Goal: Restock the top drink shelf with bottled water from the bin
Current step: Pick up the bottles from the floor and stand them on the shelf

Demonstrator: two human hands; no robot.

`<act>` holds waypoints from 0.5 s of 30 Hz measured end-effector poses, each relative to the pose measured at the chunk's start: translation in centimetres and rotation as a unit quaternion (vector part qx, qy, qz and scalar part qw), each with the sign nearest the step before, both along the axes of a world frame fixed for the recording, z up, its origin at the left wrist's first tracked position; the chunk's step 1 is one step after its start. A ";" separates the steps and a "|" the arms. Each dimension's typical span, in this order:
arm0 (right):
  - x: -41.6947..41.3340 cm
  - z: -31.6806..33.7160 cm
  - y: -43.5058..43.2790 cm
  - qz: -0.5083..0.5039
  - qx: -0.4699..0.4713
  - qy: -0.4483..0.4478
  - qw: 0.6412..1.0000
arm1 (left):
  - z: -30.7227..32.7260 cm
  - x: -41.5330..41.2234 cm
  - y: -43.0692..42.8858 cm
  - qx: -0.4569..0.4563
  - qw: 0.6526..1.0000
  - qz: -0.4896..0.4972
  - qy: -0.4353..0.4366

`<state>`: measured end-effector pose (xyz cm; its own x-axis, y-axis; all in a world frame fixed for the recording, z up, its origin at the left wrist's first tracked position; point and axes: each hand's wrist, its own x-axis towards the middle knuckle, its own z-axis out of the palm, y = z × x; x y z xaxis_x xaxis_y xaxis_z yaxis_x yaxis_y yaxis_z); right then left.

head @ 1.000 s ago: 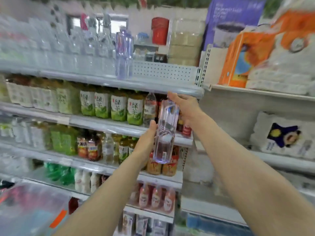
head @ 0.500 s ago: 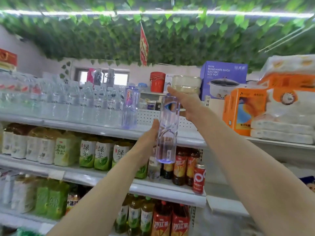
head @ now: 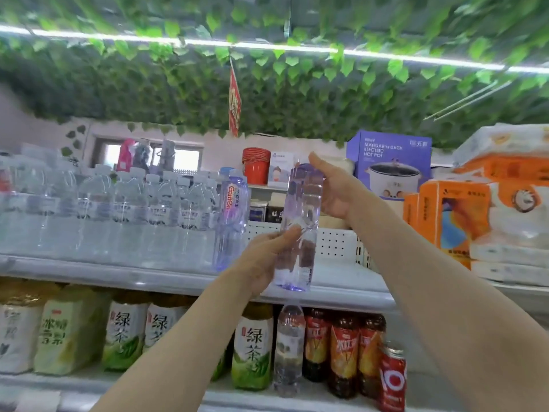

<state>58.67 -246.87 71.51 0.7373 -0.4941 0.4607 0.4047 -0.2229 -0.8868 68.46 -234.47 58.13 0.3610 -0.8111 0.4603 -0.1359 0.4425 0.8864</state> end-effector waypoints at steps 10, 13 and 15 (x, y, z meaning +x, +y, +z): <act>3.9 -1.8 -1.0 -0.184 -0.163 0.065 0.967 | -0.6 4.0 -5.5 -0.041 0.987 0.148 0.056; 5.1 -1.9 -1.4 -0.221 -0.192 0.068 0.954 | 0.0 4.2 -6.7 -0.060 0.982 0.168 0.054; 5.5 -1.6 -1.8 -0.233 -0.189 0.055 0.952 | 0.5 4.4 -7.2 -0.063 0.980 0.184 0.036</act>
<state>64.16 -248.70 69.86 0.5333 -0.5932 0.6030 0.0925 -0.6677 -0.7387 72.90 -241.67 58.63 0.6533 -0.5583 0.5113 -0.2456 0.4825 0.8408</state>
